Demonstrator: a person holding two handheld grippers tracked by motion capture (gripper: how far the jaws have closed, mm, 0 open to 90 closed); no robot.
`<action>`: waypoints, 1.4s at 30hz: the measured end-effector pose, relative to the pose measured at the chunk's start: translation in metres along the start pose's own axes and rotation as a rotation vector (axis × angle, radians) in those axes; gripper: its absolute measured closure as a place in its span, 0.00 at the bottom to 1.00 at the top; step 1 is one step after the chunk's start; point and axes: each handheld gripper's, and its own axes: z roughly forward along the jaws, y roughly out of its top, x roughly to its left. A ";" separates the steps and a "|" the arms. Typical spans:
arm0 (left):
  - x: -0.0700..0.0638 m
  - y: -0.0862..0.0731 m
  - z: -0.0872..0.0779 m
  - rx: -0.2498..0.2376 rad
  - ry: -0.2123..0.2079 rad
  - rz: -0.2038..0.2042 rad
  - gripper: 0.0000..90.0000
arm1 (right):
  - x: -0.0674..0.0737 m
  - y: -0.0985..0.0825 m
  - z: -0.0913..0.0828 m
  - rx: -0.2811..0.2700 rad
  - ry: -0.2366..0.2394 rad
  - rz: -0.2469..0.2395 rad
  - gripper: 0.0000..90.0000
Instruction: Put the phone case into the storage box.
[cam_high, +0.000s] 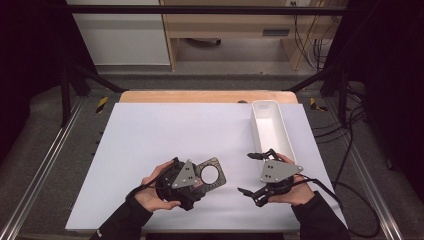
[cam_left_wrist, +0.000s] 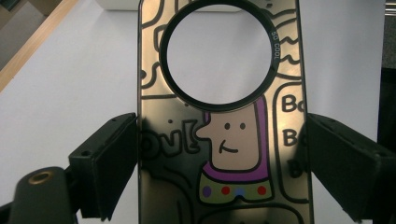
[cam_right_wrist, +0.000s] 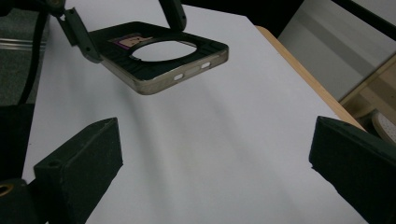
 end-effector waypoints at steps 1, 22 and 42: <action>0.000 0.001 0.000 0.000 -0.001 0.001 0.13 | 0.001 0.001 0.000 -0.001 0.007 -0.010 0.03; -0.009 0.011 0.004 0.028 -0.033 0.080 0.13 | 0.009 0.008 0.013 0.019 0.109 -0.087 0.05; -0.016 0.020 0.012 0.022 -0.079 0.130 0.13 | 0.010 0.008 0.023 0.004 0.200 -0.097 0.05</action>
